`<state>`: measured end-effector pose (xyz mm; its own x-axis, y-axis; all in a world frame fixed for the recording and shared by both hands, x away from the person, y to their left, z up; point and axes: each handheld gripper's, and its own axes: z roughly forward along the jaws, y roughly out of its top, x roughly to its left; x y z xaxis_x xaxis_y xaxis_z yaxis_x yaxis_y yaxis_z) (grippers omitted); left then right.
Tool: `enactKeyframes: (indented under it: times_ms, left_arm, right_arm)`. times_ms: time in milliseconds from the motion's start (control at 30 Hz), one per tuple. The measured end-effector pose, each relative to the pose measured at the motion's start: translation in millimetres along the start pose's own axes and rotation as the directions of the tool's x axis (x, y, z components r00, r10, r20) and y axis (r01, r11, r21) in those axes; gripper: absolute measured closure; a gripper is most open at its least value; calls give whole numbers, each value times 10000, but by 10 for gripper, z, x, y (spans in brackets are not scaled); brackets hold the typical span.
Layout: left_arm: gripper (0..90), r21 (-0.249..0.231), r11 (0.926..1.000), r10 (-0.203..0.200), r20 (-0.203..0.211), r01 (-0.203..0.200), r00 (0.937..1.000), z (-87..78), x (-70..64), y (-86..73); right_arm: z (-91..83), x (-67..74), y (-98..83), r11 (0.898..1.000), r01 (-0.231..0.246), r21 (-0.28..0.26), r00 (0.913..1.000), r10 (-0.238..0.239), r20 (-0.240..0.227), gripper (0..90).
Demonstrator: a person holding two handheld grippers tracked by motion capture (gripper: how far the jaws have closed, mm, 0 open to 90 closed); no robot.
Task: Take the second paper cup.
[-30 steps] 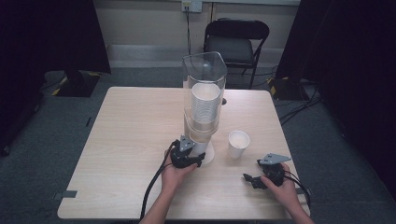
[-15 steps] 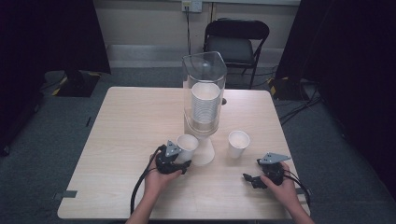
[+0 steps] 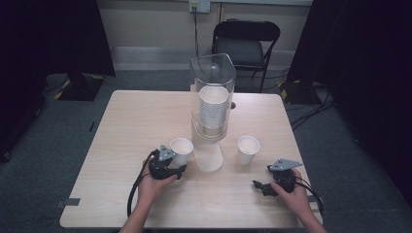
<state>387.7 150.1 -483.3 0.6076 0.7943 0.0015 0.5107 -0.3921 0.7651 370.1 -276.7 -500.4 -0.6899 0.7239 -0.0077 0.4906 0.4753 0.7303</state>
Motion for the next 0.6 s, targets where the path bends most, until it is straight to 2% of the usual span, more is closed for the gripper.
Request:
enactKeyframes:
  times_ms: [133, 267, 300, 333, 433, 600]
  left_arm:
    - [354, -108, 9989, -461, -52, 460, 9989, 28, 82, -56]
    - [352, 81, 9992, -389, 37, 389, 9992, 86, 108, -77]
    - [351, 107, 9986, -519, 35, 519, 9986, 105, 98, -82]
    - [350, 129, 9992, -368, 61, 367, 9993, 114, 109, -86]
    - [349, 17, 9988, -491, 69, 491, 9988, 137, 96, -96]
    - [341, 92, 9992, -387, 69, 386, 9992, 125, 103, -100]
  right_arm:
    - [0, 0, 0, 10000, -8, -3, 10000, 8, 1, 105]
    - [0, 0, 0, 10000, -8, 1, 10000, 8, -1, 105]
    - [0, 0, 0, 10000, -5, -1, 10000, 5, 1, 105]
    - [0, 0, 0, 10000, -5, 1, 10000, 5, -1, 105]
    - [0, 0, 0, 10000, -1, -2, 10000, 1, -1, 105]
    - [0, 0, 0, 10000, -2, -1, 10000, 2, 1, 105]
